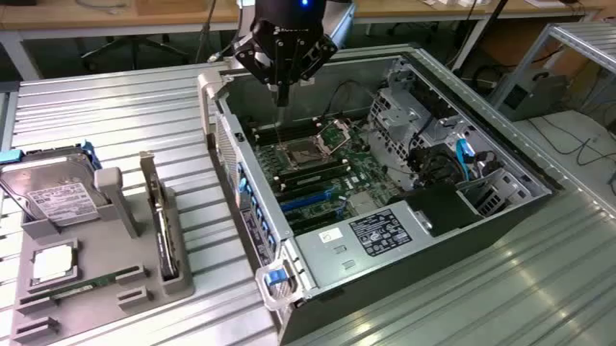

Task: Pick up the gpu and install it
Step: 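Reach for the gpu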

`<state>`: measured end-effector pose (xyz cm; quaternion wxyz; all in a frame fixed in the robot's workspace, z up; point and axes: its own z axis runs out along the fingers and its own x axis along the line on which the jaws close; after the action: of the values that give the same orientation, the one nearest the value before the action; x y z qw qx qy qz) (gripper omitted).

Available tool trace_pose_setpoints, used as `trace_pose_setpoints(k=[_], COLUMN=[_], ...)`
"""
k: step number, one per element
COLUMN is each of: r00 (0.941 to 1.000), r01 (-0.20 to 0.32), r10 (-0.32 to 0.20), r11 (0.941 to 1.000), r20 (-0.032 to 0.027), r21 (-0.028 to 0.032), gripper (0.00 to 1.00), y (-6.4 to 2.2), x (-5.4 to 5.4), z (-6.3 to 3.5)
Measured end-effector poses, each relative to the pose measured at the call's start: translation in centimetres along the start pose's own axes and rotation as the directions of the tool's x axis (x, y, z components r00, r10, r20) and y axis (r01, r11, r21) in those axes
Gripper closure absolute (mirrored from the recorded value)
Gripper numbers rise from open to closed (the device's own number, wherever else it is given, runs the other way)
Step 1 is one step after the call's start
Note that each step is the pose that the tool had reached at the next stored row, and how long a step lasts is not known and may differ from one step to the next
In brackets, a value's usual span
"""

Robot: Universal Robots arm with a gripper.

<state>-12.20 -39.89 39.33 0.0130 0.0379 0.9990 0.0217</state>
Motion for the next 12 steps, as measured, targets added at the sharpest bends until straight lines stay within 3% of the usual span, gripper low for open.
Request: trace_pose_setpoints(k=[12], r00=[1.0], r01=[0.0], r10=[0.0], r11=[1.0], r20=[0.0002], r21=[-0.0002], gripper=[0.89], y=[-0.01], x=[0.09], z=[0.01])
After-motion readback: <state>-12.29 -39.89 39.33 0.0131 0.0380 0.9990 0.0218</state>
